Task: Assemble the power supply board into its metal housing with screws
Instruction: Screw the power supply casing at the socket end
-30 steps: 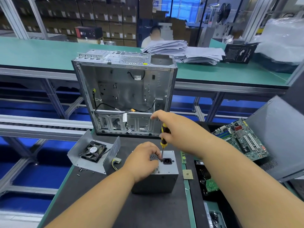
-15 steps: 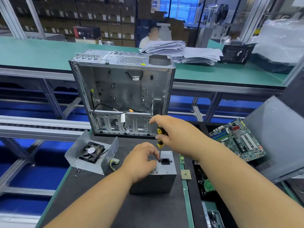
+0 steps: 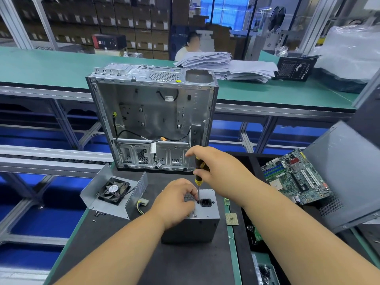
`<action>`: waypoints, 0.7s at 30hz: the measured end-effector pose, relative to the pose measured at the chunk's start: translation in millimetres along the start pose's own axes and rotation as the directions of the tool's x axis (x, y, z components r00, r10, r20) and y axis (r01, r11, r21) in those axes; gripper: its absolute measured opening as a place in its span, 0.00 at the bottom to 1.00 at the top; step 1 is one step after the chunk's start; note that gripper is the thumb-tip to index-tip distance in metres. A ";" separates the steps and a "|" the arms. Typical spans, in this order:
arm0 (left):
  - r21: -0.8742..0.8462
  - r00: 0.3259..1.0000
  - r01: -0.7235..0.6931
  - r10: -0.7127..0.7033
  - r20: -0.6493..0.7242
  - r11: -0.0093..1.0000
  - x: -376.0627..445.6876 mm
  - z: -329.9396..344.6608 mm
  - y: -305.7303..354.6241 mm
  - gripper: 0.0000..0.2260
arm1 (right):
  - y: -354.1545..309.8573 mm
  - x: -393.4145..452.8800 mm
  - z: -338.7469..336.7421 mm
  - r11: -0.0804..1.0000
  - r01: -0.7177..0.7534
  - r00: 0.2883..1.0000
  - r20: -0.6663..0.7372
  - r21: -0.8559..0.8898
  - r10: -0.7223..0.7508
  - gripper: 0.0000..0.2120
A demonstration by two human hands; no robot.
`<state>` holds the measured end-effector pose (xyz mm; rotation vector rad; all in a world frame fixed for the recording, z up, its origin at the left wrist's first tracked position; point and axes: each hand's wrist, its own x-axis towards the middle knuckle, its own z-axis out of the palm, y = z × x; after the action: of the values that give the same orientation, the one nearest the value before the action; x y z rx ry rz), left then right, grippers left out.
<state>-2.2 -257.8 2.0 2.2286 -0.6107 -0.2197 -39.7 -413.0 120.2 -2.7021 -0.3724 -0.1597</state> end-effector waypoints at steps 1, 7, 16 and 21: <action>0.001 1.000 -0.001 0.001 -0.001 1.000 -0.1 0.0 0.4 0.12 | 1.3 -0.9 1.4 1.000 0.000 1.000 -0.021 -0.005 0.000 0.16; 0.007 1.000 -0.003 0.003 -0.003 1.000 -0.7 -0.8 1.4 0.13 | 2.4 -5.7 9.9 0.990 -0.021 1.000 -0.010 0.143 0.022 0.21; 0.005 1.000 -0.008 0.008 -0.008 1.000 -1.3 0.4 -0.1 0.11 | 6.1 -9.8 18.6 0.999 0.001 0.988 -0.151 0.043 0.005 0.25; 0.018 1.000 -0.025 0.025 -0.004 1.000 0.6 0.4 0.7 0.12 | 7.0 -10.0 22.1 0.992 -0.038 0.991 -0.123 0.123 0.053 0.24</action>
<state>-2.0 -258.8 2.3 2.2369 -0.6404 -0.1968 -46.0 -412.4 95.8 -2.5639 -0.2733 -0.2845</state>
